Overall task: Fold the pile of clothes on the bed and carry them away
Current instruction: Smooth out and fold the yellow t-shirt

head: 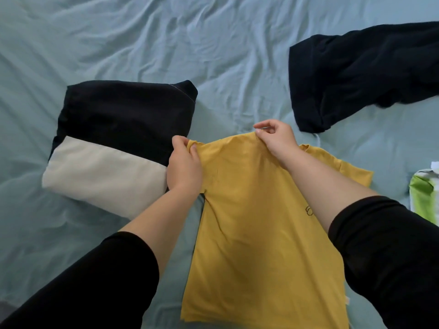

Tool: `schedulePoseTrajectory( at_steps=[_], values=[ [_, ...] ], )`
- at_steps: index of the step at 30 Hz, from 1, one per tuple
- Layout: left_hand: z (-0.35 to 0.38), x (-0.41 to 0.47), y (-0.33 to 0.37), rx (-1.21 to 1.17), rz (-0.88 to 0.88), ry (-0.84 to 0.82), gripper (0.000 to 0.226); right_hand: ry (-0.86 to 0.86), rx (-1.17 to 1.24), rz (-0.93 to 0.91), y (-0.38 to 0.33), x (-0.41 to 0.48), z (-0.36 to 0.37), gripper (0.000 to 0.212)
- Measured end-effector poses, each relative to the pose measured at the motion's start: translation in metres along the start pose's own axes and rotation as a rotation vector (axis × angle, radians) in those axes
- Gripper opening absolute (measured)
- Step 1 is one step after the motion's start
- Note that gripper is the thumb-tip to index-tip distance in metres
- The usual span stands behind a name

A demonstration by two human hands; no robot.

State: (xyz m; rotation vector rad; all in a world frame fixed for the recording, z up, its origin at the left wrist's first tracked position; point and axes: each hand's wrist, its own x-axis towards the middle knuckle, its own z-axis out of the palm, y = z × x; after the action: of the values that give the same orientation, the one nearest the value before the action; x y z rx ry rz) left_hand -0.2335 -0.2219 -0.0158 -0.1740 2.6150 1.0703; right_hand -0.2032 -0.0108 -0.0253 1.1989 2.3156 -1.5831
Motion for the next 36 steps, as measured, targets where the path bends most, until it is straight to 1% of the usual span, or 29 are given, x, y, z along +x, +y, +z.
schedulePoseTrajectory(
  at_steps=[1, 4, 8, 13, 17, 19, 21, 22, 23, 25, 27, 28, 29, 31, 34, 36],
  values=[
    [-0.001, 0.003, -0.001, -0.009, -0.008, -0.004, 0.009, 0.015, 0.004, 0.014, 0.001, 0.002, 0.001, 0.010],
    [-0.001, 0.009, -0.002, -0.032, -0.012, -0.017, 0.024, 0.058, 0.022, 0.040, 0.004, 0.008, 0.006, 0.007],
    [-0.003, 0.008, -0.001, -0.086, -0.003, -0.012, 0.020, 0.116, 0.025, 0.069, 0.004, 0.011, 0.010, 0.005],
    [-0.012, 0.015, 0.005, -0.143, 0.041, 0.009, 0.021, 0.130, -0.088, 0.035, -0.004, 0.011, 0.012, 0.004],
    [-0.022, 0.024, 0.009, -0.106, 0.031, -0.024, 0.022, 0.170, -0.152, 0.043, -0.012, 0.006, 0.014, 0.007],
    [-0.027, 0.026, 0.010, -0.051, 0.041, -0.054, 0.024, 0.298, -0.277, -0.037, -0.012, -0.002, 0.014, 0.013],
    [-0.032, 0.029, 0.010, 0.027, 0.041, -0.093, 0.027, 0.412, -0.454, -0.213, -0.012, -0.014, 0.017, 0.015],
    [-0.035, 0.030, 0.010, 0.075, 0.046, -0.115, 0.030, 0.405, -0.511, -0.310, -0.012, -0.019, 0.021, 0.016],
    [-0.037, 0.031, 0.009, 0.125, 0.059, -0.134, 0.032, 0.350, -0.550, -0.397, -0.013, -0.023, 0.025, 0.017],
    [-0.041, 0.033, 0.010, 0.206, 0.096, -0.167, 0.034, 0.151, -0.645, -0.504, -0.016, -0.023, 0.035, 0.022],
    [-0.045, 0.034, 0.011, 0.246, 0.125, -0.184, 0.030, -0.050, -0.763, -0.520, -0.020, -0.016, 0.042, 0.025],
    [-0.046, 0.034, 0.011, 0.245, 0.141, -0.182, 0.025, -0.111, -0.780, -0.500, -0.021, -0.011, 0.044, 0.022],
    [-0.047, 0.034, 0.012, 0.237, 0.158, -0.175, 0.020, -0.136, -0.766, -0.477, -0.023, -0.006, 0.045, 0.019],
    [-0.048, 0.034, 0.013, 0.224, 0.196, -0.159, 0.012, -0.120, -0.724, -0.456, -0.027, 0.002, 0.045, 0.017],
    [-0.044, 0.033, 0.016, 0.163, 0.206, -0.182, 0.014, -0.137, -0.728, -0.456, -0.029, 0.007, 0.039, 0.022],
    [-0.040, 0.031, 0.018, 0.112, 0.170, -0.199, 0.017, -0.181, -0.743, -0.459, -0.029, 0.006, 0.035, 0.031]
  ],
)
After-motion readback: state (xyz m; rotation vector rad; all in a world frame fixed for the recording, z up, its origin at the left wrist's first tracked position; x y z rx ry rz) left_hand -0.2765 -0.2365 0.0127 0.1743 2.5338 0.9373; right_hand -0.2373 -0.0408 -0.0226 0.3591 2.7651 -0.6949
